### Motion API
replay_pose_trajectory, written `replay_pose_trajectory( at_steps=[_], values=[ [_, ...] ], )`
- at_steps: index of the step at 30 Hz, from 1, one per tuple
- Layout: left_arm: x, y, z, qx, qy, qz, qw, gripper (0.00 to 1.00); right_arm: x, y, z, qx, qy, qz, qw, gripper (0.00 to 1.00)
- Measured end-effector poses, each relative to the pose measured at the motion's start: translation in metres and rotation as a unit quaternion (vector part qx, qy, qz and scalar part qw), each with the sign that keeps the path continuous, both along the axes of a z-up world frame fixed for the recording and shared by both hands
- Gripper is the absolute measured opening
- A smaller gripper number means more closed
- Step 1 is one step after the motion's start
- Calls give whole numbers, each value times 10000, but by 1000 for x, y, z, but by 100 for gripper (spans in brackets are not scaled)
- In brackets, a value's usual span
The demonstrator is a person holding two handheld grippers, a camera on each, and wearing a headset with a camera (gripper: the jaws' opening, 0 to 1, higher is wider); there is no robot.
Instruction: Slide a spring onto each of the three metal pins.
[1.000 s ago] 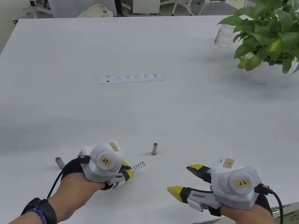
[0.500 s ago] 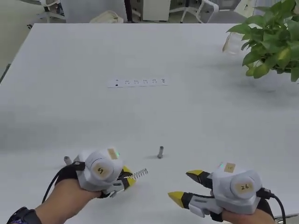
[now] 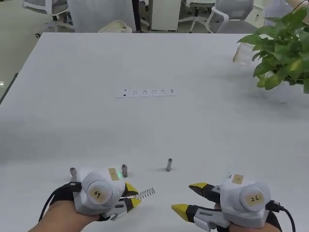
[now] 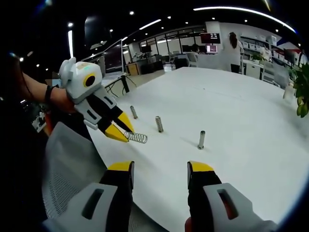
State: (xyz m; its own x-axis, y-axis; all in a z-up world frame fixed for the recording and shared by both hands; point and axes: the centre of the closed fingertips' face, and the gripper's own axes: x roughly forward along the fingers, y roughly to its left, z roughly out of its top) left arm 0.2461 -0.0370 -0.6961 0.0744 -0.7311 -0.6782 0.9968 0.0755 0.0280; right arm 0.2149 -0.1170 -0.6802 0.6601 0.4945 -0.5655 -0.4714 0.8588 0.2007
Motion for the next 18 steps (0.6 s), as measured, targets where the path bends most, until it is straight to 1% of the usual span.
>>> replay_pose_trajectory(
  at_steps=[5, 10, 13, 18],
  values=[
    [-6, 0, 4, -37, -39, -70, 10000, 3, -1, 6, 2, 26, -9, 94, 10000, 42],
    [-9, 0, 9, -71, -75, -115, 9999, 3, -3, 13, 2, 48, 4, 210, 9998, 42],
    [-11, -1, 11, -73, -106, -163, 9998, 3, -3, 17, 1, 56, 5, 280, 9996, 40],
    [-15, -6, 17, -116, -162, -254, 9995, 3, -4, 26, 2, 215, 36, 388, 9990, 39]
  ],
)
